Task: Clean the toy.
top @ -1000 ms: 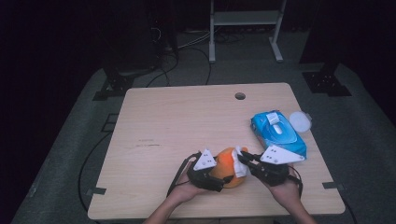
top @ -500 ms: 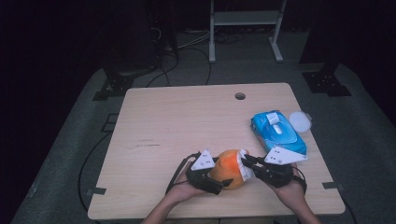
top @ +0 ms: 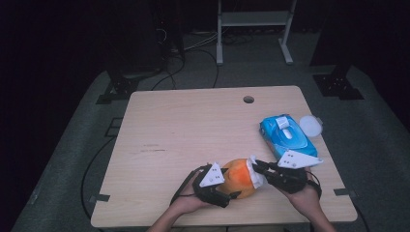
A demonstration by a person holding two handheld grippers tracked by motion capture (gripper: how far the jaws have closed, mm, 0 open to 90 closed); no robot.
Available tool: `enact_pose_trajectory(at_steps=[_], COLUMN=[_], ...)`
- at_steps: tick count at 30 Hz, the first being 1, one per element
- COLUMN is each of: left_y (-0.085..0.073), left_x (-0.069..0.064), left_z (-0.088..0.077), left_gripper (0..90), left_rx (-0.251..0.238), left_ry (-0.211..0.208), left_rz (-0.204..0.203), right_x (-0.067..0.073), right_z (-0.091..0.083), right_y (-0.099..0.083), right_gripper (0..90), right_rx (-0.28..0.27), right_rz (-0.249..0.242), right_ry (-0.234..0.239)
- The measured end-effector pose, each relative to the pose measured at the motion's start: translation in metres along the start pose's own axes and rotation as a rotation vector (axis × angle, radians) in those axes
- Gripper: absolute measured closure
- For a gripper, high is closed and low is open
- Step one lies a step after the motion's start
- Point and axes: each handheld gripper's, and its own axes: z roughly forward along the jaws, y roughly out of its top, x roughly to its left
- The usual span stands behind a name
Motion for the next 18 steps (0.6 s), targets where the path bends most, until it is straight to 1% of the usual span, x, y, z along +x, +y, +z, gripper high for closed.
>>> enact_pose_trajectory(at_steps=[1, 2, 5, 6, 7, 8, 9, 10, 11, 12, 13, 15, 16, 17, 18], left_y=[0.0, 0.001, 0.001, 0.001, 0.002, 0.002, 0.002, 0.001, 0.001, 0.001, 0.001, 0.002, 0.003, 0.003, 0.004], left_x=[-0.002, -0.003, -0.011, -0.011, -0.013, -0.015, -0.015, -0.014, -0.014, -0.013, -0.014, -0.016, -0.018, -0.018, -0.02], left_z=[0.001, 0.001, 0.003, 0.003, 0.004, 0.004, 0.004, 0.003, 0.003, 0.003, 0.004, 0.005, 0.007, 0.007, 0.008], left_gripper=[22.0, 21.9, 22.0, 21.9, 21.9, 22.0, 22.3, 22.7, 22.8, 22.9, 22.9, 22.9, 22.9, 22.9, 22.9], left_rx=[0.001, 0.007, 0.015, 0.015, 0.022, 0.03, 0.03, 0.023, 0.023, 0.018, 0.014, 0.016, 0.02, 0.02, 0.023], left_ry=[0.005, 0.011, 0.015, 0.015, 0.015, 0.014, 0.014, 0.008, 0.008, 0.004, 0.0, -0.006, 0.0, 0.0, 0.005], left_rz=[0.008, 0.023, 0.07, 0.07, 0.087, 0.108, 0.108, 0.093, 0.093, 0.093, 0.093, 0.113, 0.134, 0.134, 0.144], right_x=[0.001, 0.004, 0.02, 0.026, 0.026, 0.034, 0.034, 0.031, 0.031, 0.022, 0.022, 0.008, -0.002, -0.002, -0.002], right_z=[-0.001, -0.001, 0.002, 0.004, 0.004, 0.009, 0.009, 0.01, 0.01, 0.007, 0.007, 0.004, 0.001, 0.001, 0.001], right_y=[0.0, 0.001, 0.008, 0.011, 0.011, 0.014, 0.014, 0.014, 0.014, 0.013, 0.013, 0.009, 0.005, 0.005, 0.004], right_gripper=[80.0, 80.1, 80.1, 80.0, 80.0, 79.7, 79.7, 79.7, 79.7, 79.7, 79.7, 79.7, 79.9, 79.9, 80.1], right_rx=[-0.001, 0.001, -0.008, -0.008, -0.008, 0.008, 0.008, 0.015, 0.015, 0.014, 0.014, 0.037, 0.043, 0.043, 0.04], right_rz=[0.0, -0.01, -0.04, -0.058, -0.058, -0.084, -0.084, -0.091, -0.091, -0.063, -0.063, -0.043, 0.017, 0.017, 0.026], right_ry=[0.004, 0.008, 0.076, 0.091, 0.091, 0.092, 0.092, 0.076, 0.076, 0.06, 0.06, 0.002, 0.017, 0.017, 0.025])
